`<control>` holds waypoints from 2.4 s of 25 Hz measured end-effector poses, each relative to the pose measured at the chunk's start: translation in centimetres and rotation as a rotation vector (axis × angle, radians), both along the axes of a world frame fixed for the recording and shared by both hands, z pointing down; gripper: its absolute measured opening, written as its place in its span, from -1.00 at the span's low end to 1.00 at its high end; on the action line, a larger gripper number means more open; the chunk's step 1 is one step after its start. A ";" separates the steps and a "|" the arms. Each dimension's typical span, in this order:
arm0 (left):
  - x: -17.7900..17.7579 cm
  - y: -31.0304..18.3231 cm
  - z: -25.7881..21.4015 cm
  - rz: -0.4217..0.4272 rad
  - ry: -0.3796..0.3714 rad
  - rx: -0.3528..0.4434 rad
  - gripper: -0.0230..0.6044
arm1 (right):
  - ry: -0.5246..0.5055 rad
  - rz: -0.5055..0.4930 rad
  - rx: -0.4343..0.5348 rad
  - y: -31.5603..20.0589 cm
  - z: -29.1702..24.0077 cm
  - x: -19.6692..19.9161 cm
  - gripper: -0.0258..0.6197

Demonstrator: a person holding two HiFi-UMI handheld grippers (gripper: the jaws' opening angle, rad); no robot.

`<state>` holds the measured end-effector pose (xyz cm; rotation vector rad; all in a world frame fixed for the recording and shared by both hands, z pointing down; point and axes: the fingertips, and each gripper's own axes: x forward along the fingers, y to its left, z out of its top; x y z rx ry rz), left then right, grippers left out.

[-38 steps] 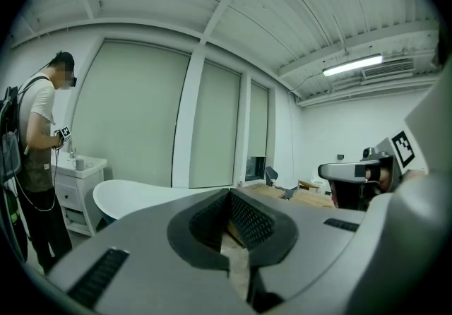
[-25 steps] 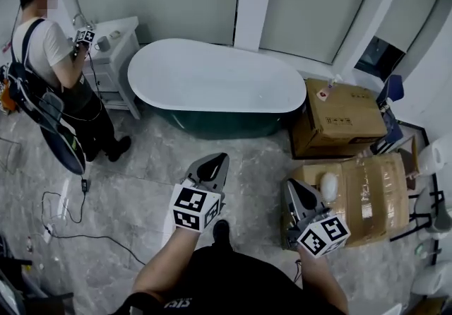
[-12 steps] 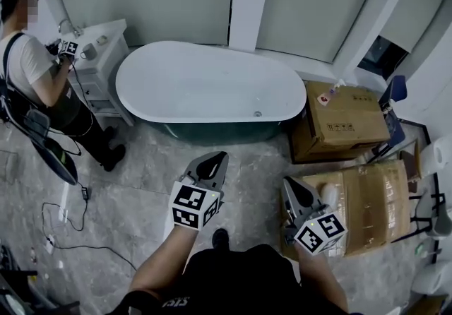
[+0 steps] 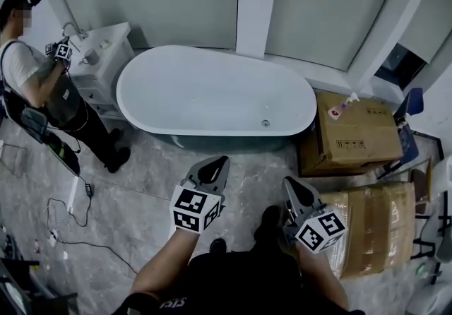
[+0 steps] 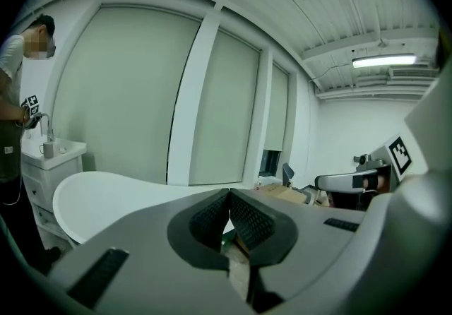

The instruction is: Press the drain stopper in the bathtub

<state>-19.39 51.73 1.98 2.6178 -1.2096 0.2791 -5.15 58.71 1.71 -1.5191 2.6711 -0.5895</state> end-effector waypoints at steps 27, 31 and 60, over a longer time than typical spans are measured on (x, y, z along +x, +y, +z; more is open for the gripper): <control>18.1 -18.6 1.8 -0.165 -0.038 -0.082 -0.88 | -0.009 -0.169 -0.085 -21.4 3.2 20.2 -0.88; 17.3 -20.9 3.1 -0.190 -0.020 -0.099 -0.88 | 0.012 -0.183 -0.109 -23.9 3.6 19.3 -0.88; 13.6 -46.4 9.2 -0.260 0.062 -0.226 -0.88 | 0.133 -0.375 -0.267 -50.4 7.9 12.0 -0.88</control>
